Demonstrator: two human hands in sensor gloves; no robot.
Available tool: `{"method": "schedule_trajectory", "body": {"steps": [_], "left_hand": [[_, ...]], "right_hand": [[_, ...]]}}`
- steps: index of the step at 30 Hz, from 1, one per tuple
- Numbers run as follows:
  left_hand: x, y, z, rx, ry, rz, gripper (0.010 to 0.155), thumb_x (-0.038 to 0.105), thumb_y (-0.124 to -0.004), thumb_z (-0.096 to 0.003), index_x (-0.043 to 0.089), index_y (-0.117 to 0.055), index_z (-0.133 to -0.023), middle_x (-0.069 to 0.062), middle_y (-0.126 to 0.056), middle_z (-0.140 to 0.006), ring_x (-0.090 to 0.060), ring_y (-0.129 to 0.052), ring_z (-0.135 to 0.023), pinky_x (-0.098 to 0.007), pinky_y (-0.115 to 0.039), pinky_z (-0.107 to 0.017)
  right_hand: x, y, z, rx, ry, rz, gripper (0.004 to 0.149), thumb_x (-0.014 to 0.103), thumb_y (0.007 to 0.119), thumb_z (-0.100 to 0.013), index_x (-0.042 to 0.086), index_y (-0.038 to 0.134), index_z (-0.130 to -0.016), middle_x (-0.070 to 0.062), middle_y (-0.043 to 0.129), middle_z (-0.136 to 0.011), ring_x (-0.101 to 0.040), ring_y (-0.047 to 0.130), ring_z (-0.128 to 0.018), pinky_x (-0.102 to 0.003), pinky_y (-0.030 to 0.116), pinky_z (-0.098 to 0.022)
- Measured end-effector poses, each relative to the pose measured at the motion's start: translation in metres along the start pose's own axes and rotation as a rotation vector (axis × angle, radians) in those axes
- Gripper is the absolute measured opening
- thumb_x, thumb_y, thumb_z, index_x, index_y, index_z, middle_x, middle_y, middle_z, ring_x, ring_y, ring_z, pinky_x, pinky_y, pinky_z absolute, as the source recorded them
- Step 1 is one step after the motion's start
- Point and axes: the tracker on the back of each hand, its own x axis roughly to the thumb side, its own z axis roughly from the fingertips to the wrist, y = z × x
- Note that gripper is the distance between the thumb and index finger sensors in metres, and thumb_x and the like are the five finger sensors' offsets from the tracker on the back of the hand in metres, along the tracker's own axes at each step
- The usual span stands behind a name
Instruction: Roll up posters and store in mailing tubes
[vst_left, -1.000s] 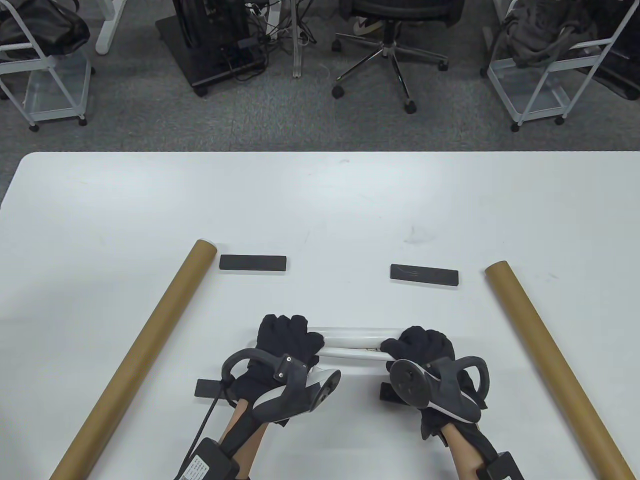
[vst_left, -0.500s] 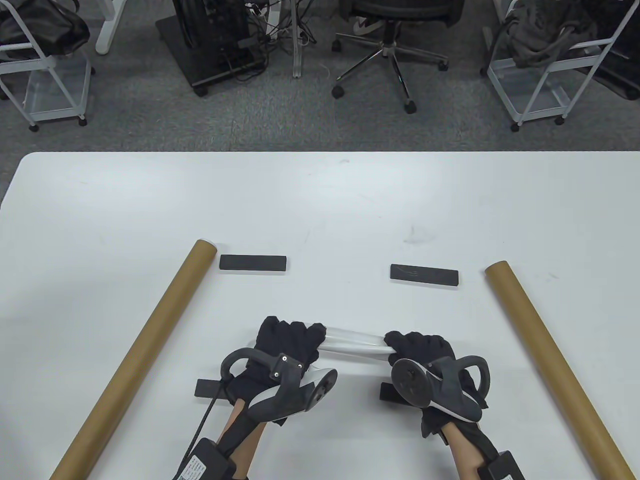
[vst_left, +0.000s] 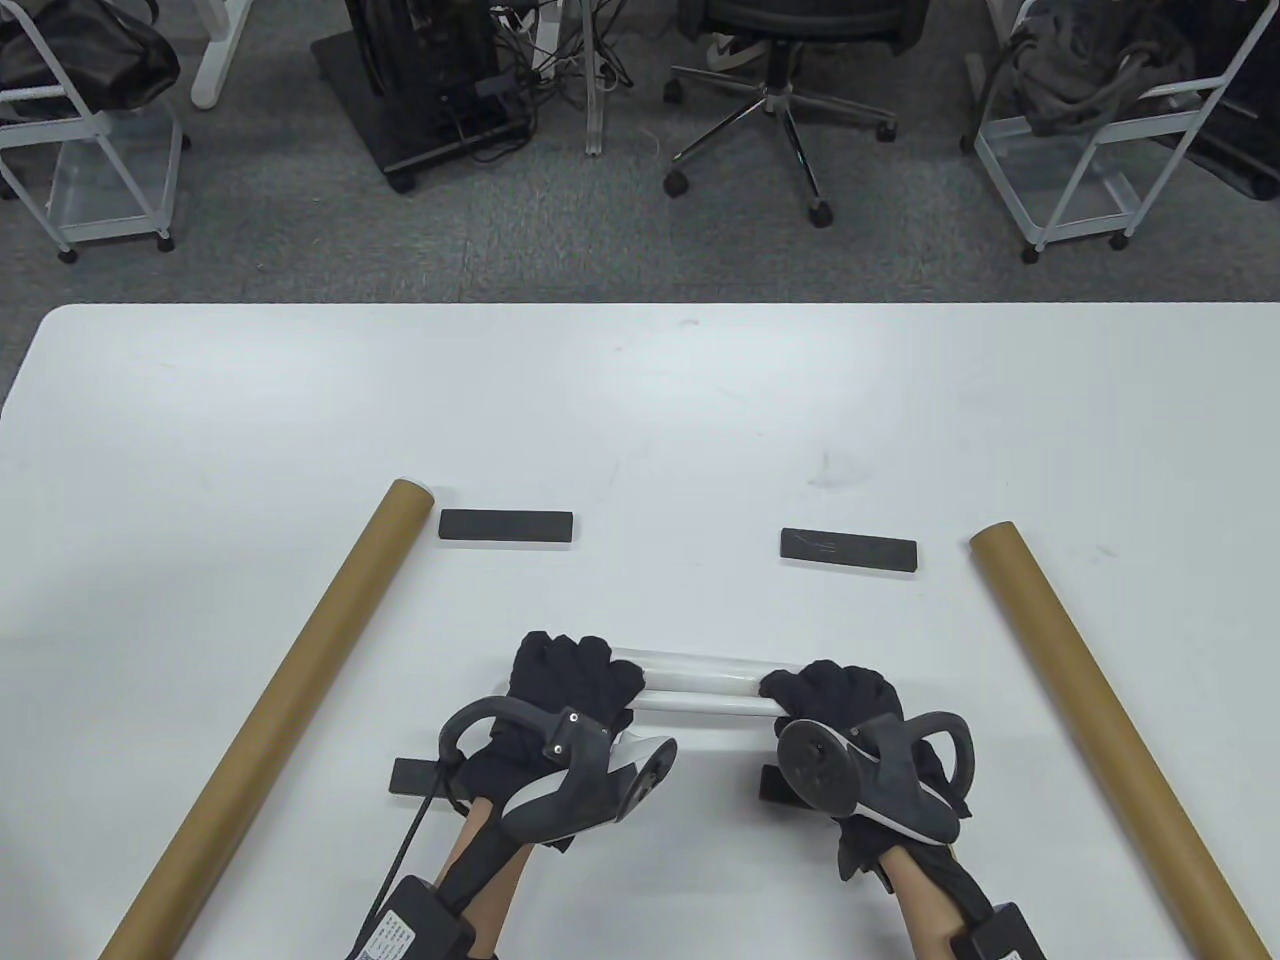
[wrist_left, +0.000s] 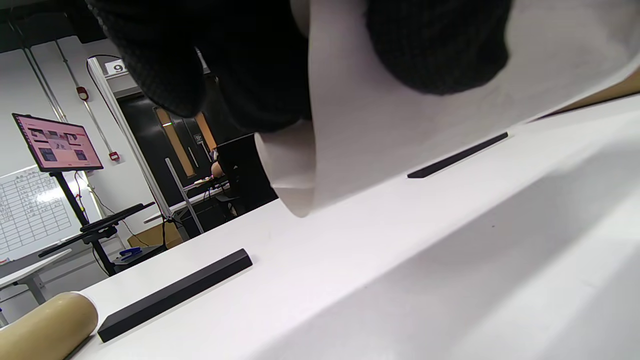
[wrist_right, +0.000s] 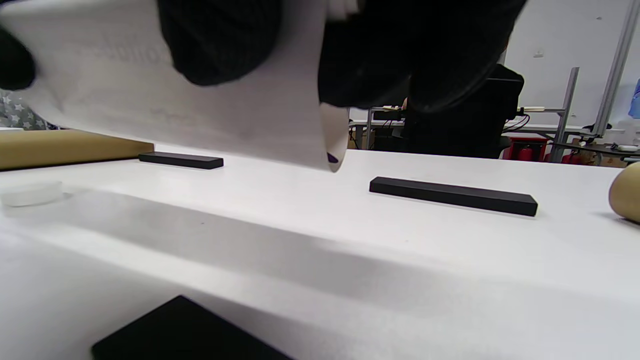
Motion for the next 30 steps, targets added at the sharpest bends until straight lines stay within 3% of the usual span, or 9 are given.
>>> {"method": "schedule_trajectory", "body": {"steps": [4,13,17,20,22,25,28,30], "left_hand": [[0.0006,0.0009,-0.0006,-0.002,0.002,0.044,0.053,0.048,-0.074,-0.0463,0.034,-0.078,-0.097,0.003,-0.084,-0.093,-0.02,-0.092,-0.078,-0.054,-0.073,-0.077],[-0.0021,-0.0006,-0.0011,0.013,-0.006,0.057,0.067,0.05,-0.078,-0.0422,0.031,-0.07,-0.106,0.011,-0.097,-0.083,-0.012,-0.105,-0.069,-0.048,-0.081,-0.074],[-0.0035,-0.0012,-0.0013,0.012,0.001,0.084,0.054,0.047,-0.073,-0.0451,0.034,-0.077,-0.097,0.011,-0.097,-0.085,-0.013,-0.105,-0.071,-0.048,-0.079,-0.075],[-0.0018,-0.0015,-0.0013,0.0,0.005,0.08,0.053,0.043,-0.064,-0.0492,0.033,-0.07,-0.1,0.01,-0.09,-0.087,-0.016,-0.098,-0.072,-0.051,-0.075,-0.076],[-0.0019,-0.0008,-0.002,-0.018,0.023,0.112,0.053,0.044,-0.064,-0.0495,0.031,-0.068,-0.1,0.008,-0.088,-0.083,-0.017,-0.094,-0.068,-0.054,-0.073,-0.076],[-0.0045,-0.0005,-0.0017,0.005,0.025,0.103,0.051,0.049,-0.072,-0.0458,0.035,-0.071,-0.094,0.011,-0.089,-0.078,-0.014,-0.095,-0.064,-0.052,-0.075,-0.076],[-0.0049,-0.0033,-0.0004,-0.004,0.012,0.113,0.044,0.05,-0.074,-0.0449,0.039,-0.076,-0.088,0.013,-0.091,-0.076,-0.014,-0.096,-0.065,-0.051,-0.076,-0.076],[-0.0043,-0.0047,-0.0001,-0.006,0.011,0.091,0.042,0.05,-0.074,-0.0456,0.039,-0.078,-0.086,0.012,-0.089,-0.083,-0.016,-0.095,-0.072,-0.052,-0.074,-0.076]], "right_hand": [[-0.0015,-0.001,0.0005,-0.01,0.018,0.015,0.045,0.032,0.072,-0.048,0.028,0.072,-0.093,-0.011,0.074,-0.091,-0.037,0.083,-0.072,-0.067,0.066,-0.067],[-0.0028,-0.0028,0.0004,-0.02,0.017,0.035,0.054,0.034,0.074,-0.046,0.021,0.067,-0.098,-0.004,0.084,-0.084,-0.031,0.091,-0.068,-0.062,0.071,-0.066],[-0.002,-0.0021,0.0001,-0.018,0.021,0.042,0.05,0.032,0.069,-0.048,0.022,0.067,-0.097,-0.006,0.085,-0.087,-0.033,0.092,-0.07,-0.061,0.074,-0.064],[0.0001,-0.0006,-0.0002,0.005,0.025,0.029,0.05,0.029,0.062,-0.051,0.017,0.06,-0.1,-0.009,0.08,-0.088,-0.034,0.089,-0.069,-0.064,0.071,-0.064],[0.0011,-0.001,0.0,0.009,0.023,-0.013,0.051,0.027,0.059,-0.053,0.013,0.055,-0.102,-0.013,0.075,-0.088,-0.038,0.083,-0.066,-0.068,0.067,-0.064],[0.0027,-0.001,-0.0003,0.021,0.012,0.017,0.059,0.035,0.069,-0.05,0.014,0.052,-0.103,-0.01,0.073,-0.087,-0.035,0.081,-0.064,-0.066,0.066,-0.065],[0.003,-0.0007,-0.0003,0.01,0.006,0.037,0.051,0.033,0.071,-0.049,0.021,0.06,-0.097,-0.003,0.08,-0.081,-0.03,0.087,-0.059,-0.062,0.072,-0.064],[0.0022,-0.0009,0.0002,-0.006,0.0,0.019,0.047,0.032,0.071,-0.049,0.024,0.066,-0.094,-0.003,0.082,-0.081,-0.03,0.088,-0.061,-0.062,0.072,-0.065]]}}
